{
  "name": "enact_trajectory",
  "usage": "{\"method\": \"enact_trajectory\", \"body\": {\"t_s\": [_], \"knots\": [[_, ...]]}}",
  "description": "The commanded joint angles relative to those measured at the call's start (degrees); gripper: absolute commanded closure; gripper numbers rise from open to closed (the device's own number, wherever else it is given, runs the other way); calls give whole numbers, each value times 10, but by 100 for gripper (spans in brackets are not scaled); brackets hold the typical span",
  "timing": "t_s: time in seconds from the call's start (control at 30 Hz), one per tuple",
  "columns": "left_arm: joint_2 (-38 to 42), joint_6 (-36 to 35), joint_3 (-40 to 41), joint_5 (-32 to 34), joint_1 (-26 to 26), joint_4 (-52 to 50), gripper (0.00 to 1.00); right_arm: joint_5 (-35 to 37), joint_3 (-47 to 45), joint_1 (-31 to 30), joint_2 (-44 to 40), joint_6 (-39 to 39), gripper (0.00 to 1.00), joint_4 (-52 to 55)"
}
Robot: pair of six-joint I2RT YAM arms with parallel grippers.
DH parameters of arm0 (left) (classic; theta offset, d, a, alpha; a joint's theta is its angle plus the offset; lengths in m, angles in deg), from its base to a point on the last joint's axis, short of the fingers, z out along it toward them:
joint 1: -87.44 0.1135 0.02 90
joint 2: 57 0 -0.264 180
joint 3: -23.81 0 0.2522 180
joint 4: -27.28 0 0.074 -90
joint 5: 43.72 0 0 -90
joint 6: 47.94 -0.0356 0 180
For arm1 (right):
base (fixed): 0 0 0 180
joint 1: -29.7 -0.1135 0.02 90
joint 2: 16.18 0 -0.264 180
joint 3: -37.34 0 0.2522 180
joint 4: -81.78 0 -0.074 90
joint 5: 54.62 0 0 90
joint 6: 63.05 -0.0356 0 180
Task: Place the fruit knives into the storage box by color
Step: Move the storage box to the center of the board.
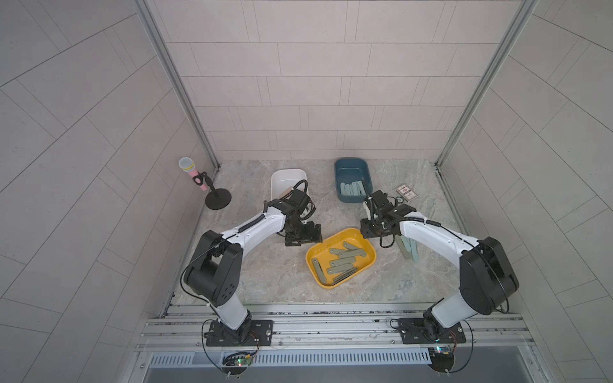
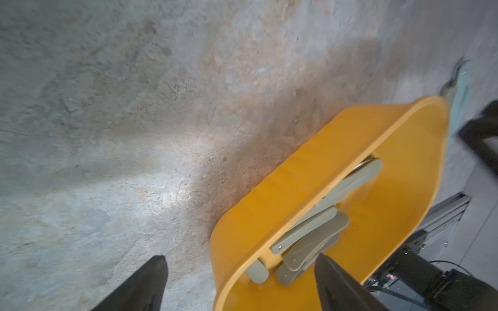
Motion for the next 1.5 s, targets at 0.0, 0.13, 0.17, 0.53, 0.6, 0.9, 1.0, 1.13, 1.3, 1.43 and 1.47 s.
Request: {"method": "enact_trajectory", "body": {"t_s": [0.0,0.13,0.17,0.53,0.6,0.9,1.0,1.13,1.3,1.43,1.47], "knots": [[-30,-57,-28,-8,-5,-32,18,-15,0,-7,-74,18,50,50],[-37,-83,-46,-1,-39,-39,27,-33,-88,-22,-191,-49,52,81],[-40,-89,-45,0,-48,-42,28,-34,-115,-26,-223,-71,53,87],[-17,-108,-17,50,-83,-61,71,-61,-279,-29,-380,-193,55,57],[-9,-102,-13,52,-83,-58,76,-80,-301,-32,-373,-207,55,31],[-5,-33,1,70,-83,-23,97,-60,-245,-12,-312,-158,51,19],[-5,1,-3,94,-80,-10,100,-65,-222,13,-286,-133,50,27],[-1,43,-13,117,-76,0,100,-66,-203,45,-264,-110,49,41],[30,83,20,151,-70,21,100,-37,-201,96,-258,-77,47,71],[43,107,49,161,-51,54,100,-38,-206,130,-235,-62,48,67],[42,109,50,162,-48,60,100,-35,-206,133,-228,-59,48,67]]}}
